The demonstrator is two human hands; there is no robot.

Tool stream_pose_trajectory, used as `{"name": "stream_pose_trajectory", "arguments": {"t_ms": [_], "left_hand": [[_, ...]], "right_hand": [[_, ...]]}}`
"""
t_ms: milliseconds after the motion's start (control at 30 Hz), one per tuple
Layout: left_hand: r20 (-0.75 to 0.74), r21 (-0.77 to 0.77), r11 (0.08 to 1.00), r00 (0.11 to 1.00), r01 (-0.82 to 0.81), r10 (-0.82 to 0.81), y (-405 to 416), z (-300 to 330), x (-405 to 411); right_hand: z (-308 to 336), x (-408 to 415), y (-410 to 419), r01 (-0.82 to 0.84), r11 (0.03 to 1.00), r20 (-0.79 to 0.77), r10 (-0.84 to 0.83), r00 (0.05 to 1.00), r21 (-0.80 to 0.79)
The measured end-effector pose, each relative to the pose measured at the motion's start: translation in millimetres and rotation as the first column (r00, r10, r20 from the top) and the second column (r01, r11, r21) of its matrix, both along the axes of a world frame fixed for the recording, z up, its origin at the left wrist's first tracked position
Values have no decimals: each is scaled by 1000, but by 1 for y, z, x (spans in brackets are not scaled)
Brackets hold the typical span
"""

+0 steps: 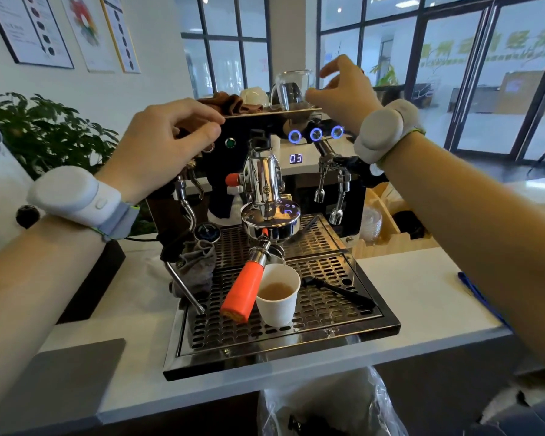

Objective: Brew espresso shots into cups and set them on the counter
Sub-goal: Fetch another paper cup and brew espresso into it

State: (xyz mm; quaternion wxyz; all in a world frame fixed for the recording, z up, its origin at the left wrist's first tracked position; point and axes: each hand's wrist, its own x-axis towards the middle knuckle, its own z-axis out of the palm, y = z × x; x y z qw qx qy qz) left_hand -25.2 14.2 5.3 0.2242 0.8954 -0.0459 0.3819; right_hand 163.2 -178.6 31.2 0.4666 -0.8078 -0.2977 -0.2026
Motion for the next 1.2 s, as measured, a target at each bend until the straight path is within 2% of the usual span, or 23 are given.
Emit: {"name": "stream_pose_trajectory", "arguments": {"t_ms": [133,333,467,700,900,1067,1200], "left_hand": [[13,-7,999,999,45,-45,-12,-10,-5],[-44,-91,988,990,126,-131,-21,-36,-12],[-88,-178,967,976,182,-200,-20,-59,-20],[-196,-254,957,962,139,-191,-15,-105,-26],[-296,-347,936,940,63,-173,-4,-142,-24],[-369,-427,904,915,-9,-165,6,-178,-18],[-384,-494,869,906,-39,-177,5,-203,-14]], "right_hand": [[-10,-26,1,-133,984,17,132,991,120],[-37,-60,-6,-263,945,30,262,965,196],[-73,-72,-10,-254,942,3,259,966,222],[-159,-71,-19,-195,955,-114,224,968,222],[-213,-62,-29,-175,970,-250,214,944,170],[-237,-61,-38,-289,957,-364,274,890,13],[-249,-65,-38,-406,908,-464,317,827,-104]]}}
